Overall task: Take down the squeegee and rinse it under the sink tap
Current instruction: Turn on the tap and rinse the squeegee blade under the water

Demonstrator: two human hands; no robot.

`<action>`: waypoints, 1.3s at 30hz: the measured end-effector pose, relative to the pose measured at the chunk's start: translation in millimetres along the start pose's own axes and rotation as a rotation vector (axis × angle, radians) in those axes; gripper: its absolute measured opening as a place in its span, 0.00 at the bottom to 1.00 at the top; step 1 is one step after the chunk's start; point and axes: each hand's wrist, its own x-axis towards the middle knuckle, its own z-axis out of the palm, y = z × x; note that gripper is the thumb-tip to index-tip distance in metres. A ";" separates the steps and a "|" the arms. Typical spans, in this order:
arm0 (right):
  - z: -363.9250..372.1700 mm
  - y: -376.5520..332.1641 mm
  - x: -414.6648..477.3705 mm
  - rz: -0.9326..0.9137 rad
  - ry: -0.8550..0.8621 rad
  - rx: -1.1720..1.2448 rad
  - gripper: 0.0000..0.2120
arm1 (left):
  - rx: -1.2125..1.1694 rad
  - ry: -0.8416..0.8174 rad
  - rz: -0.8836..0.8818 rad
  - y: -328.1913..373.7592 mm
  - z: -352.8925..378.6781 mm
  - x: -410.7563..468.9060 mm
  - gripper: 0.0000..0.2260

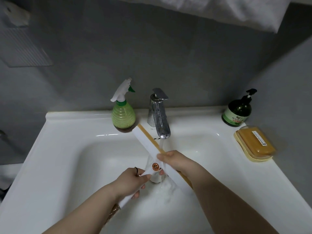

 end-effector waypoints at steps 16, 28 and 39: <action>0.9 2.8 0.4 -0.065 0.046 0.120 0.10 | -0.005 0.010 -0.018 3.9 -4.2 0.5 0.16; 6.6 -1.2 -0.9 -0.073 0.024 0.081 0.11 | -0.141 -0.023 -0.105 -6.6 -2.1 -2.4 0.19; 1.8 3.0 -19.4 -0.130 -0.006 -0.056 0.10 | -0.456 -0.013 -0.110 -13.2 -21.0 -26.7 0.13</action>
